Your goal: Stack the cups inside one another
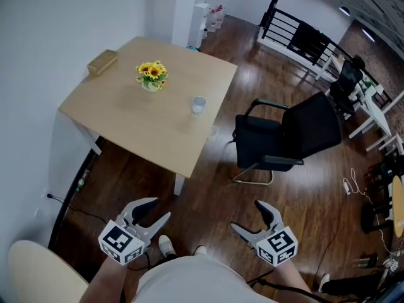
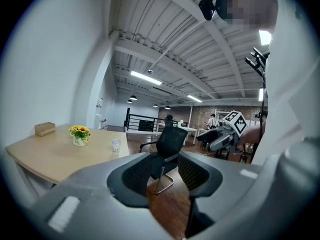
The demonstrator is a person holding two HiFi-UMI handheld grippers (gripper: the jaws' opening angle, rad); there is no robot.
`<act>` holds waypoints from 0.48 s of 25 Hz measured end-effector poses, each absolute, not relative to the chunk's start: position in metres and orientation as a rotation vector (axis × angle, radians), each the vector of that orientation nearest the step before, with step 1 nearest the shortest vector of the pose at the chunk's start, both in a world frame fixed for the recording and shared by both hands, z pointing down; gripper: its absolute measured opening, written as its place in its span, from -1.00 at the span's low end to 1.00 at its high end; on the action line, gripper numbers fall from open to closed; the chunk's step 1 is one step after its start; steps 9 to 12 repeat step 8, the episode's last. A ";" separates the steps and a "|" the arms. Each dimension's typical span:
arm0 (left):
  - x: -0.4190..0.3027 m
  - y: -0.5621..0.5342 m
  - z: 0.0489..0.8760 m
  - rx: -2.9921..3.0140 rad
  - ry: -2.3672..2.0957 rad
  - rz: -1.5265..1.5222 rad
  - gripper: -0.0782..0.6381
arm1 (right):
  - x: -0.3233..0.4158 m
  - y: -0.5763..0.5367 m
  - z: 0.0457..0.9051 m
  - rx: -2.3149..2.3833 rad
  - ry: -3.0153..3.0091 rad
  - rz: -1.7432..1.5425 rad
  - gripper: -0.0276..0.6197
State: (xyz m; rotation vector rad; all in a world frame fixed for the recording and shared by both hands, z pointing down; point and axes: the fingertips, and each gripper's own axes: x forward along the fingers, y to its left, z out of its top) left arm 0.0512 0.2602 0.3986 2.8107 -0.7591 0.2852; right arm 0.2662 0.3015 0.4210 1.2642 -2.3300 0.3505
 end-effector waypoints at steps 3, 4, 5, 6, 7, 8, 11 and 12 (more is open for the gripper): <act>0.052 0.261 0.397 2.810 -0.764 0.288 -0.28 | 0.268 0.302 0.422 1.251 -2.331 0.357 0.36; 0.052 0.262 0.397 2.810 -0.766 0.286 -0.28 | 0.268 0.301 0.423 1.248 -2.331 0.356 0.36; 0.051 0.262 0.397 2.809 -0.770 0.287 -0.28 | 0.268 0.300 0.423 1.245 -2.332 0.353 0.36; 0.050 0.261 0.397 2.807 -0.775 0.291 -0.28 | 0.267 0.298 0.422 1.243 -2.333 0.349 0.36; 0.048 0.261 0.397 2.806 -0.779 0.295 -0.28 | 0.266 0.295 0.422 1.240 -2.335 0.344 0.36; 0.047 0.260 0.397 2.804 -0.784 0.299 -0.28 | 0.265 0.293 0.422 1.237 -2.337 0.340 0.36; 0.047 0.260 0.397 2.804 -0.784 0.299 -0.28 | 0.265 0.293 0.422 1.237 -2.337 0.340 0.36; 0.047 0.260 0.397 2.804 -0.784 0.299 -0.28 | 0.265 0.293 0.422 1.237 -2.337 0.340 0.36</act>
